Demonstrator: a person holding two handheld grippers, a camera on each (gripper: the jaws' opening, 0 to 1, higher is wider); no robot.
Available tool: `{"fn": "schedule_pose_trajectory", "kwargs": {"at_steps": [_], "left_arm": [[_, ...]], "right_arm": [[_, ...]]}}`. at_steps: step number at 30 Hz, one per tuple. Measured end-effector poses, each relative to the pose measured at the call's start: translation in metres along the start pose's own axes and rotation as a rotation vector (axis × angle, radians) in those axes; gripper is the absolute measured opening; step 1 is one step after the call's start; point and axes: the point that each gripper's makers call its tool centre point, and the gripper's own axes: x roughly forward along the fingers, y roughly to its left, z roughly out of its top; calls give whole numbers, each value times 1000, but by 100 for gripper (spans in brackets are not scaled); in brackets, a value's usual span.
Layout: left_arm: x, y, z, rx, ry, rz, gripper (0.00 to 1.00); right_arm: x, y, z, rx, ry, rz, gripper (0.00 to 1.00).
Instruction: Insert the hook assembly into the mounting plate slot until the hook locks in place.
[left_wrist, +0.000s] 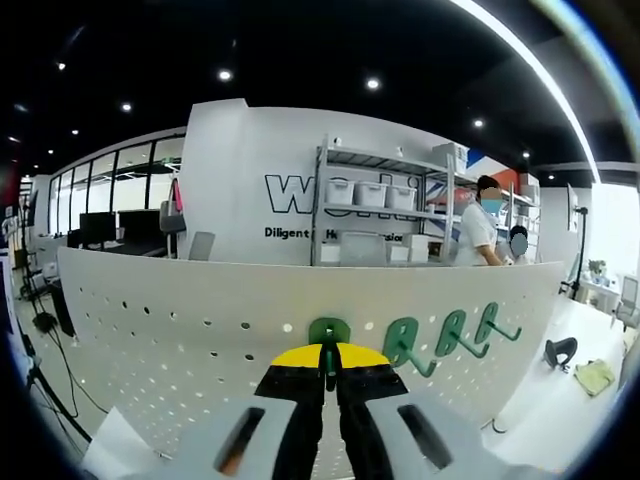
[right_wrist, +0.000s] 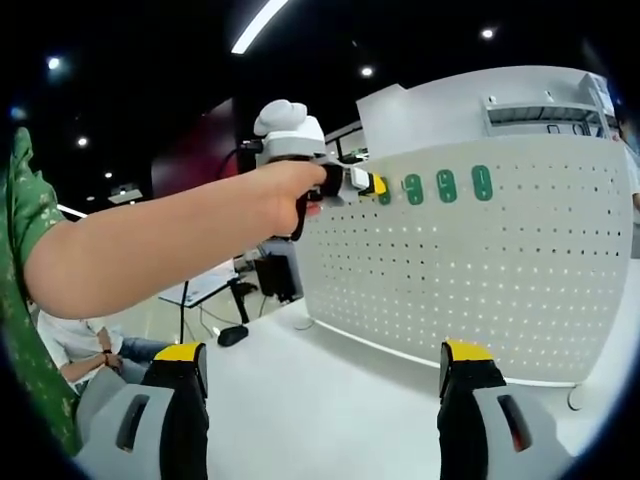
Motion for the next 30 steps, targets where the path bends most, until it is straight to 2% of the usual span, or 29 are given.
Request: {"fn": "schedule_pose_trajectory", "kwargs": {"at_steps": [15,30], "left_arm": [[-2,0,1,-22,-20,28,3],[-5,-1,0,2,-55,61,4]], "right_arm": [[-1,-1,-3,0,9,-1,98],[-1,-2,-4,4,8,0,98]]}}
